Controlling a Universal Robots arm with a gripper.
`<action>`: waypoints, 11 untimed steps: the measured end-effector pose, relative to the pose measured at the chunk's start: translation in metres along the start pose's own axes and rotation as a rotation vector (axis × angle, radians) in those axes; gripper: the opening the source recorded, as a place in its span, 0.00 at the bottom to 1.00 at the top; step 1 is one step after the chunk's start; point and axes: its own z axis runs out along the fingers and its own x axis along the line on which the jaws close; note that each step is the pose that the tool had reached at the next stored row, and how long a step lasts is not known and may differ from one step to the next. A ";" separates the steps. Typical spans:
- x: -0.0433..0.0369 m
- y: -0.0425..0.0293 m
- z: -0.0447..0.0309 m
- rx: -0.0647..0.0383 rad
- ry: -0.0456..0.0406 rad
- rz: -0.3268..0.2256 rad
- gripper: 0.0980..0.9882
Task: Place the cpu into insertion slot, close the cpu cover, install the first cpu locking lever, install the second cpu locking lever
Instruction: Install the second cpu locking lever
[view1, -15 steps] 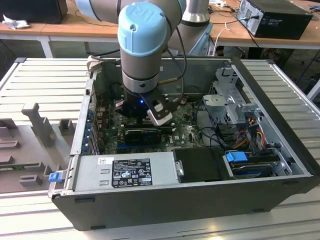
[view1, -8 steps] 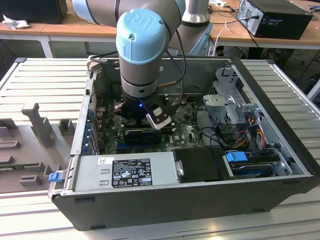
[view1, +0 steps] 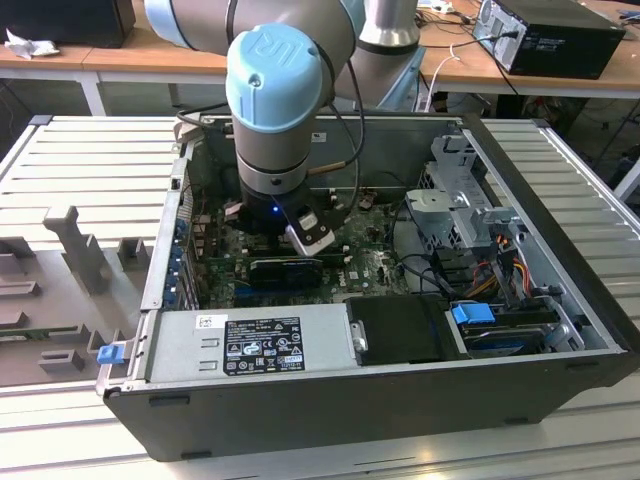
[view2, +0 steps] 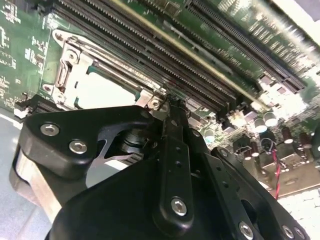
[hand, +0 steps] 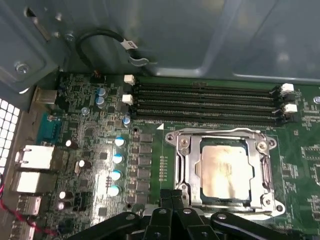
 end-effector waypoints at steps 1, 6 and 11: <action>0.0007 0.0003 0.0003 -0.001 0.0001 0.000 0.01; 0.0027 0.0009 -0.0010 -0.001 0.0001 0.000 0.01; 0.0028 0.0000 0.0016 -0.001 0.0003 0.000 0.01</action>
